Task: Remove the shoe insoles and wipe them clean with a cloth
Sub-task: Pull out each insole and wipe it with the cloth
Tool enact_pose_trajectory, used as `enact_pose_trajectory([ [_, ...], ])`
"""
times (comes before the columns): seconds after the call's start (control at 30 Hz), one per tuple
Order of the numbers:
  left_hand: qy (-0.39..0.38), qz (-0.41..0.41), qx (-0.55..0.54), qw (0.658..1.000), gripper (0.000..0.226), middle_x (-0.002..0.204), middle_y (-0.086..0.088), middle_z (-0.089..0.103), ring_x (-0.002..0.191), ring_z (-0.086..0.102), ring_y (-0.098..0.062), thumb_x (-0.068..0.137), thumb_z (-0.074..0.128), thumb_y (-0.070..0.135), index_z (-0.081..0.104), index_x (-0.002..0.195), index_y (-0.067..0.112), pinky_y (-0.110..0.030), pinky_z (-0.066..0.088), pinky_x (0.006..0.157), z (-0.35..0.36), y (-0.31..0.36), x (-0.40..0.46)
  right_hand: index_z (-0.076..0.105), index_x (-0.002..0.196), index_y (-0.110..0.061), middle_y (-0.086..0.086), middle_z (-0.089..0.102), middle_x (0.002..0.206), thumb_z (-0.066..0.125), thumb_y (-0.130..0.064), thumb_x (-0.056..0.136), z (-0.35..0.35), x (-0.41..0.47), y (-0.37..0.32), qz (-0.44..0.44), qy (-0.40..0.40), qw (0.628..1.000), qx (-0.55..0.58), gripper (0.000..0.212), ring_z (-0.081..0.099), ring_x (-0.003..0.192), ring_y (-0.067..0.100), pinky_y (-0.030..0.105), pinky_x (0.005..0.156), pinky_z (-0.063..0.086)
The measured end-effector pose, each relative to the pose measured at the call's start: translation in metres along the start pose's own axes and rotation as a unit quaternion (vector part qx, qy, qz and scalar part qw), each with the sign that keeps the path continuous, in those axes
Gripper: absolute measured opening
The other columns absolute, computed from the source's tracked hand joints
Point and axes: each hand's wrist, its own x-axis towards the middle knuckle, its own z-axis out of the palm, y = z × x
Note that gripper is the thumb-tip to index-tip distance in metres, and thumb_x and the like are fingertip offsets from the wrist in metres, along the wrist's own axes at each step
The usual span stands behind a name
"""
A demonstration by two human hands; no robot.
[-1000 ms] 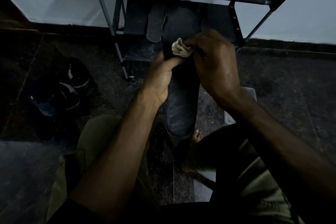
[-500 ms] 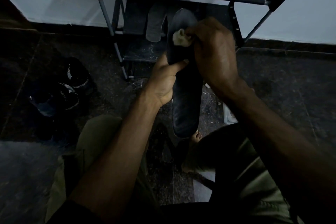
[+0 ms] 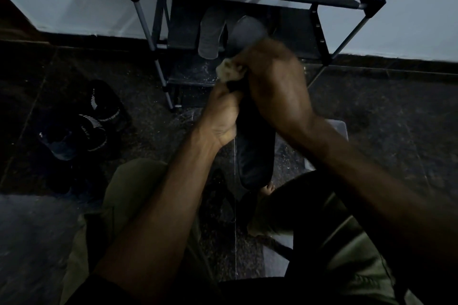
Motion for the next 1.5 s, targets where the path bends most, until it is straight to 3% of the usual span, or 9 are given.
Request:
enact_pose_trajectory([
  [0.1,0.005,-0.008,0.001,1.0,0.028,0.08,0.003,0.072,0.081,0.069,-0.009,0.094,0.043,-0.007,0.062,0.094,0.013,-0.024,0.057,0.072,0.001,0.002,-0.001,0.07,0.097,0.001,0.018,0.067,0.096,0.043,-0.016,0.087,0.003,-0.004,-0.003,-0.008,-0.025,1.0,0.0,0.033,0.063,0.084,0.032,0.039,0.066,0.053],
  [0.3,0.02,0.002,-0.012,1.0,0.03,0.089,0.001,0.073,0.092,0.068,-0.018,0.09,0.051,-0.01,0.063,0.097,0.017,-0.038,0.055,0.086,0.004,0.0,0.003,0.072,0.098,-0.003,0.015,0.068,0.096,0.042,-0.006,0.086,-0.006,0.032,0.032,0.071,0.052,0.996,-0.012,0.032,0.064,0.086,0.027,0.042,0.069,0.053],
  [0.5,-0.01,0.002,-0.018,1.0,0.029,0.084,0.003,0.074,0.085,0.07,-0.011,0.093,0.043,-0.01,0.061,0.102,0.012,-0.023,0.056,0.071,-0.001,0.002,0.0,0.07,0.095,0.002,0.019,0.066,0.093,0.042,-0.016,0.087,0.001,0.001,-0.001,-0.004,-0.018,1.0,0.007,0.034,0.062,0.081,0.034,0.044,0.062,0.052],
  [0.6,-0.01,0.004,-0.024,1.0,0.031,0.1,-0.005,0.071,0.102,0.065,-0.023,0.089,0.051,-0.008,0.06,0.111,0.012,-0.035,0.055,0.085,0.0,0.001,0.001,0.07,0.096,0.0,0.018,0.066,0.095,0.037,-0.017,0.086,-0.004,0.015,0.016,0.025,0.005,1.0,0.005,0.038,0.063,0.083,0.033,0.047,0.066,0.052],
  [0.73,-0.012,-0.003,-0.033,0.999,0.031,0.087,-0.001,0.073,0.087,0.069,-0.017,0.09,0.047,-0.014,0.061,0.097,0.013,-0.033,0.056,0.08,0.004,0.001,0.002,0.072,0.096,-0.004,0.015,0.068,0.095,0.041,-0.009,0.084,-0.014,0.03,0.038,0.061,0.051,0.997,0.011,0.034,0.065,0.086,0.028,0.042,0.071,0.053],
  [1.0,0.005,-0.006,-0.057,0.998,0.034,0.096,-0.005,0.072,0.096,0.067,-0.021,0.085,0.053,-0.009,0.064,0.106,0.016,-0.032,0.055,0.082,-0.002,0.001,0.003,0.072,0.1,-0.005,0.011,0.069,0.097,0.053,-0.002,0.087,-0.011,-0.025,0.017,0.051,-0.006,0.996,0.067,0.024,0.064,0.087,0.024,0.035,0.072,0.053],
  [1.27,0.072,-0.044,-0.081,0.993,0.042,0.111,-0.014,0.067,0.097,0.067,-0.024,0.089,0.053,-0.007,0.052,0.131,0.0,-0.032,0.056,0.076,-0.007,0.005,0.009,0.072,0.099,-0.006,0.003,0.072,0.093,0.073,-0.003,0.083,-0.018,-0.039,0.02,0.296,0.095,0.887,0.341,0.017,0.067,0.083,0.002,0.016,0.074,0.051],
  [1.4,0.111,-0.041,-0.122,0.985,0.037,0.108,-0.015,0.066,0.096,0.066,-0.027,0.09,0.053,-0.005,0.055,0.126,0.002,-0.039,0.057,0.083,-0.007,0.009,0.012,0.069,0.097,-0.001,0.009,0.072,0.098,0.069,0.003,0.083,-0.011,-0.058,0.005,0.342,0.072,0.831,0.433,0.014,0.07,0.092,0.013,0.023,0.082,0.054],
  [1.5,0.117,-0.034,-0.132,0.984,0.025,0.103,-0.012,0.068,0.094,0.067,-0.025,0.092,0.051,-0.002,0.061,0.114,0.003,-0.038,0.056,0.086,-0.007,0.012,0.011,0.067,0.101,0.005,0.013,0.072,0.099,0.067,0.008,0.084,-0.008,-0.061,0.002,0.329,0.039,0.838,0.433,0.017,0.07,0.095,0.018,0.03,0.085,0.056],
])
